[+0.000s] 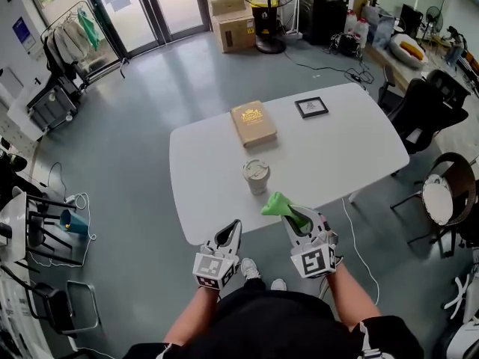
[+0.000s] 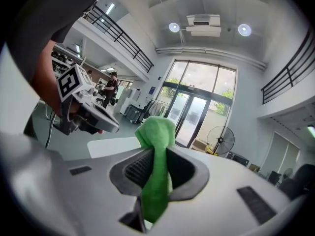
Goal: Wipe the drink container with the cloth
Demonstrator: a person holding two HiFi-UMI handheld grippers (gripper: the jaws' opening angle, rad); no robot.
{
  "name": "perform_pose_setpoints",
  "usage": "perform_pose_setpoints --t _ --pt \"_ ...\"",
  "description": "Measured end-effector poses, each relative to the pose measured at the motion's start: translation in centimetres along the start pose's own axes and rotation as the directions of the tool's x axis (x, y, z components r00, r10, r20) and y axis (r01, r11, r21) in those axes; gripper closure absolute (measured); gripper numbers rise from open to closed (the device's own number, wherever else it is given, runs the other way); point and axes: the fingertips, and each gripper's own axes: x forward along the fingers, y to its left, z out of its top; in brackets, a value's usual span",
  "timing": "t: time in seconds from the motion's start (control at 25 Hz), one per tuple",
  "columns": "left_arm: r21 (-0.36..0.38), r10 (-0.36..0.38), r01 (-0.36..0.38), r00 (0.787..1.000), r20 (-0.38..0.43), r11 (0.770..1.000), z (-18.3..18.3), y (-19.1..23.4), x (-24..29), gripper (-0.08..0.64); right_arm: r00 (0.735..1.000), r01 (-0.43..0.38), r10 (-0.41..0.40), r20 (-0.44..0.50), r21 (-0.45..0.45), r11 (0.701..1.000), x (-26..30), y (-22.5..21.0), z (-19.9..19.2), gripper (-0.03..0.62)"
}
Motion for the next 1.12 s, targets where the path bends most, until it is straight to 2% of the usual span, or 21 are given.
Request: perform_pose_setpoints --t 0.12,0.4,0.6,0.8,1.0,1.12 --pt "0.011 -0.01 0.01 1.0 -0.002 1.0 0.2 1.9 0.4 0.552 1.0 -0.016 0.015 -0.021 -0.038 0.999 2.2 0.5 -0.1 0.513" --pt "-0.013 0.027 -0.027 1.0 0.006 1.0 -0.1 7.6 0.2 0.552 0.997 -0.045 0.043 -0.062 -0.024 0.999 6.5 2.7 -0.3 0.512" --pt "-0.004 0.02 -0.02 1.0 0.004 1.0 0.1 9.0 0.5 0.552 0.993 -0.07 0.054 -0.103 -0.163 0.984 8.2 3.5 -2.2 0.512" --pt "-0.023 0.016 -0.017 0.999 -0.029 1.0 -1.4 8.9 1.1 0.552 0.982 -0.141 0.091 -0.168 -0.322 0.936 8.9 5.3 -4.3 0.512" --pt "-0.028 0.037 -0.038 0.998 -0.043 0.999 -2.0 8.9 2.0 0.552 0.975 -0.206 0.136 -0.176 -0.488 0.848 10.2 6.1 -5.8 0.512" --pt "-0.036 0.058 -0.061 0.997 -0.058 0.998 -2.4 8.7 2.2 0.552 0.969 -0.24 0.168 -0.179 -0.538 0.808 11.0 6.2 -6.4 0.512"
